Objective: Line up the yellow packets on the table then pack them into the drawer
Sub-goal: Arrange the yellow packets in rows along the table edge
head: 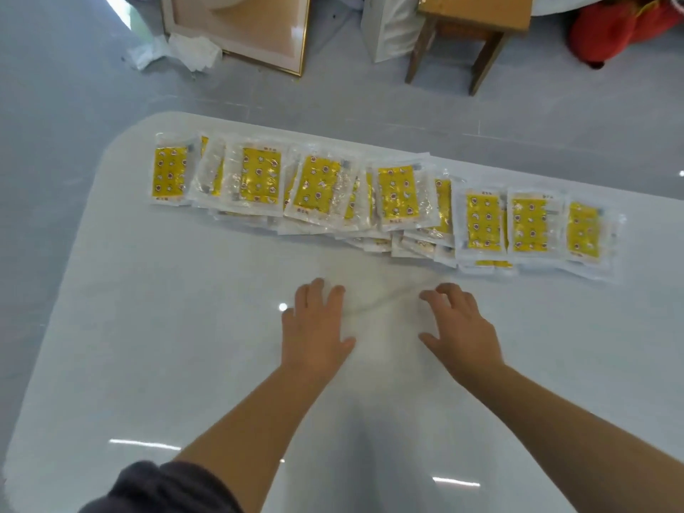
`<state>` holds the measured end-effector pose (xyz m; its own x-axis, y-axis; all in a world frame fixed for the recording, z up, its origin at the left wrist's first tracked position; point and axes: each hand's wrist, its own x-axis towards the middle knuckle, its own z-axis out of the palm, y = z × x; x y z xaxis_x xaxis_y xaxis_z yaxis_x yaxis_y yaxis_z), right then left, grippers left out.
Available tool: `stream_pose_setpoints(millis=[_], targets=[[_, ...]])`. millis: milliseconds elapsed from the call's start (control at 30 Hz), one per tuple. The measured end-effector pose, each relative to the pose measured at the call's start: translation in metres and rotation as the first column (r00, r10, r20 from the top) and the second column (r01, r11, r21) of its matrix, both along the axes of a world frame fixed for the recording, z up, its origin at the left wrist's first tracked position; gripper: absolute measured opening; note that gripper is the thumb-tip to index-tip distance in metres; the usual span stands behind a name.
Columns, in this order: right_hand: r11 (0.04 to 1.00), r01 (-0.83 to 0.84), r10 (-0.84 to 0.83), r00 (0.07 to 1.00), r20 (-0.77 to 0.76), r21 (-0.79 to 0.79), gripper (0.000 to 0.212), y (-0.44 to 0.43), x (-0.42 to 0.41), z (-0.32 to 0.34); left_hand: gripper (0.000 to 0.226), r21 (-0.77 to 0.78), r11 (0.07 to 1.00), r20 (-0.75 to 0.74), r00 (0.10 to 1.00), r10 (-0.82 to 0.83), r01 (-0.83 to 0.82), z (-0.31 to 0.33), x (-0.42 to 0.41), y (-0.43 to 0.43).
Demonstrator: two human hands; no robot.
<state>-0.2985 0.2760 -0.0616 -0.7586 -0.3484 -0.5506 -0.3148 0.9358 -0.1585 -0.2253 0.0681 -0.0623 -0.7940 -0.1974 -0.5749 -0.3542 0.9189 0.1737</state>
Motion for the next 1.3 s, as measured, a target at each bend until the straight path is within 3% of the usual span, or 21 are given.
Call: stream_pose_setpoints(millis=[167,267,367,500,667,900,1067,1300], targets=[[0.989,-0.004,-0.004,0.999,0.053,0.149,0.113,0.112,0.006,-0.011,0.114,0.087,0.992,0.188,0.976,-0.111,0.096,-0.007,0.023,0.136],[0.982,0.033,-0.054,0.993,0.108,0.186,0.123,0.172,-0.003,-0.01,0.126,0.105,0.994,0.28,0.959,-0.031,0.001,-0.012,0.016,0.213],[0.976,0.093,-0.122,0.982,0.146,0.195,0.128,0.235,-0.02,-0.005,0.126,-0.026,0.999,0.295,0.955,0.032,-0.026,-0.021,0.01,0.243],[0.96,0.095,-0.145,0.974,0.176,0.263,0.132,0.306,-0.046,-0.001,0.129,-0.154,0.988,0.284,0.958,0.029,0.015,-0.028,0.011,0.245],[0.972,0.087,-0.14,0.961,0.239,0.219,0.135,0.328,-0.06,-0.007,0.13,-0.22,0.974,0.307,0.952,0.017,0.054,-0.028,0.008,0.247],[0.969,0.072,-0.134,0.958,0.255,0.237,0.137,0.332,-0.065,-0.014,0.132,-0.003,0.971,0.249,0.941,-0.229,0.237,-0.019,-0.046,0.318],[0.971,0.054,-0.116,0.958,0.264,0.231,0.135,0.333,-0.067,-0.017,0.135,-0.02,0.997,0.288,0.955,-0.067,0.076,-0.028,-0.078,0.373],[0.984,-0.118,0.076,0.956,0.285,0.135,0.118,0.36,-0.084,-0.015,0.137,-0.102,0.991,0.292,0.955,-0.053,0.087,-0.032,-0.078,0.382]])
